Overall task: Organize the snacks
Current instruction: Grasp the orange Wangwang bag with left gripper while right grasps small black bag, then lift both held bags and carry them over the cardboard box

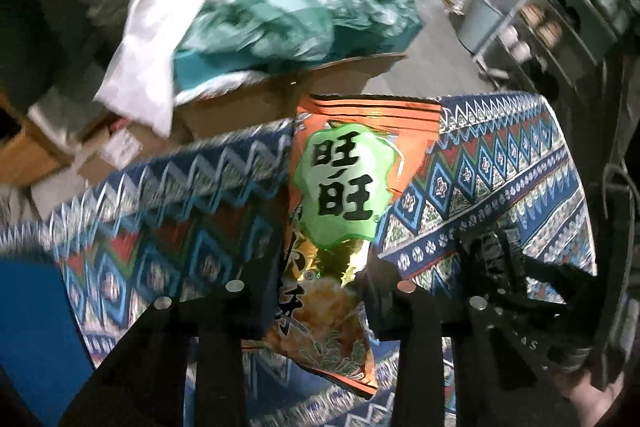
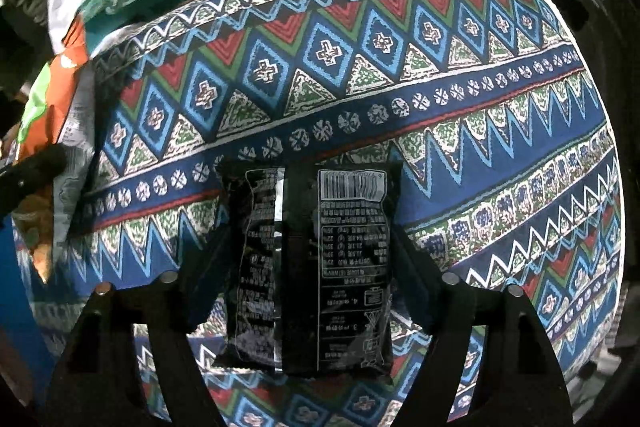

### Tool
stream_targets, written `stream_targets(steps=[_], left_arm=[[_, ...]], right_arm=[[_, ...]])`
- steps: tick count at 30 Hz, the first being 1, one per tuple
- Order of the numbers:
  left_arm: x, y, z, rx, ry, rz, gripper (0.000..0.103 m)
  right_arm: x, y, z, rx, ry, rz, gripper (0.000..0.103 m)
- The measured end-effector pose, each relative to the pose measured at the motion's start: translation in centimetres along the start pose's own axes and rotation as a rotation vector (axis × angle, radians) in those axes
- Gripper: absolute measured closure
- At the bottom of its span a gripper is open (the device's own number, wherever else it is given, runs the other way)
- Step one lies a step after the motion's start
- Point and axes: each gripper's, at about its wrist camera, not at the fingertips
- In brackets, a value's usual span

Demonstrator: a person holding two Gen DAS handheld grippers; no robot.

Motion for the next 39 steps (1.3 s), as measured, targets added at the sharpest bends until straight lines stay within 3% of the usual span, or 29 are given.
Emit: stream_targets(steps=[3,11,17,32,39], left_arm=[[0.9,0.5,1.3,0.054,-0.014,0.009,0.069],[4.4,0.3,4.0,0.103,-0.068,0.001,0.069],[6.8,-0.3,5.8,0.107,-0.101,-0.009,0.069],[13.3,-2.9,8.9,0.095,-0.199,-0.032,0.069],[16.2,-3.2,10.1,0.107,-0.24,-0.024,0.069]], right_arm=[[0.4,-0.7,1.3,0.012,-0.013,-0.022,0.037],[1.3,-3.1,2.7,0.007,-0.021,-0.034,0.037],[4.5,-5.4,4.1,0.026,-0.053,-0.049,0.037],[13.8,-5.3,5.2,0.079,-0.18,-0.111,0.037],[16.9,-2.5,5.1,0.117,-0.248,-0.146,0.037]])
Point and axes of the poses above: each gripper's, at about its wrist camera, not at the fingertips, and x roughly against the way its jaws point, y to its left, z to its underside, and after that the axes turned 7 degrees about z, right-handed
